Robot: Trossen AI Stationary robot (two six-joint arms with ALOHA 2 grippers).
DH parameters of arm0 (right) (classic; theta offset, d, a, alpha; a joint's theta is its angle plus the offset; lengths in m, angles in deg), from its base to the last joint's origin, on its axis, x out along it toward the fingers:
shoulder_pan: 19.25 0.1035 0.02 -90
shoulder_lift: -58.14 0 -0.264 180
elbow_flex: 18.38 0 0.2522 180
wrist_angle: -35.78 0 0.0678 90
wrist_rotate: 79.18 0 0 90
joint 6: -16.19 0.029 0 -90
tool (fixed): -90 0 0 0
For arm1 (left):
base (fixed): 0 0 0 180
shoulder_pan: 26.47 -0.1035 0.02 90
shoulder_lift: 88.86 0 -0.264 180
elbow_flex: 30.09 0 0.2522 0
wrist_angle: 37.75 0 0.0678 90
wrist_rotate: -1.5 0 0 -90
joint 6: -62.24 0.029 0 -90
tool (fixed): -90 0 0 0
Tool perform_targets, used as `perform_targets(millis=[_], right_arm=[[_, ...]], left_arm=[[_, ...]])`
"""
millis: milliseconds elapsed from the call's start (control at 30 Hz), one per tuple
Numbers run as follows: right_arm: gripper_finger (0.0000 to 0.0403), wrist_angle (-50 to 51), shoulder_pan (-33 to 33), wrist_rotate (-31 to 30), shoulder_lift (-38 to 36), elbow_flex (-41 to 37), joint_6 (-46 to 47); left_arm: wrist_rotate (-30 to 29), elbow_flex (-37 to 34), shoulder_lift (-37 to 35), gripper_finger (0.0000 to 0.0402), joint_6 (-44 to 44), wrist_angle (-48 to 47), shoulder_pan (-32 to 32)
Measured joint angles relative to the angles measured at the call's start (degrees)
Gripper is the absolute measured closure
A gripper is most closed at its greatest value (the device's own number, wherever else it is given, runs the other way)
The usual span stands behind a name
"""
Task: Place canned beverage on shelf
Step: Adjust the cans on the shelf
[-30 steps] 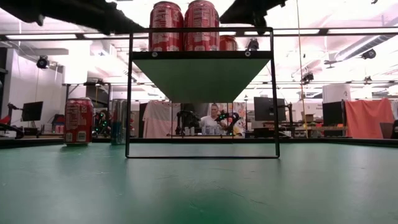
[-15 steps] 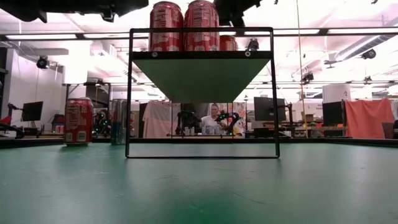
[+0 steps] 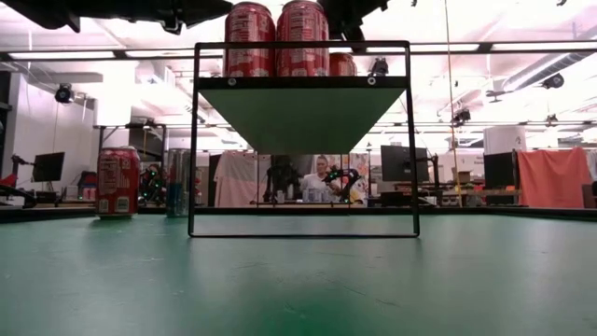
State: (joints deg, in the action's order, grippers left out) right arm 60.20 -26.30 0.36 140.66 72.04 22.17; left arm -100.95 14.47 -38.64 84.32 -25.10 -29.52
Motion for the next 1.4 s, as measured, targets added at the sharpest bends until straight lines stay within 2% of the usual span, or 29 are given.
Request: perform_targets(millis=[667, 900, 1133, 1267, 1400], right_arm=[[0.0390, -0.83, 2.17, -0.06, 0.64, -0.04, 0.93], [0.0390, -1.66, 2.18, -0.04, 0.86, 2.72, -0.63], [0.0390, 8.40, 2.17, -0.06, 0.02, 6.25, 1.11], [0.0390, 17.17, 2.17, -0.15, -0.17, 9.33, 3.43], [0.0390, 21.26, 2.17, -0.11, -0.31, 10.63, 4.91]], left_arm=[[0.00, 1.54, 0.74, 0.0402, 0.77, -2.68, 0.00], [-0.02, 1.50, 1.10, 0.0402, 0.84, -6.35, 0.00], [-0.02, 1.45, 0.51, 0.0402, -0.17, -9.03, 1.18], [-0.02, 1.44, -0.83, 0.0402, 1.11, -8.88, 1.53], [-0.02, 1.93, -1.80, 0.0402, 2.63, -9.05, 1.53]])
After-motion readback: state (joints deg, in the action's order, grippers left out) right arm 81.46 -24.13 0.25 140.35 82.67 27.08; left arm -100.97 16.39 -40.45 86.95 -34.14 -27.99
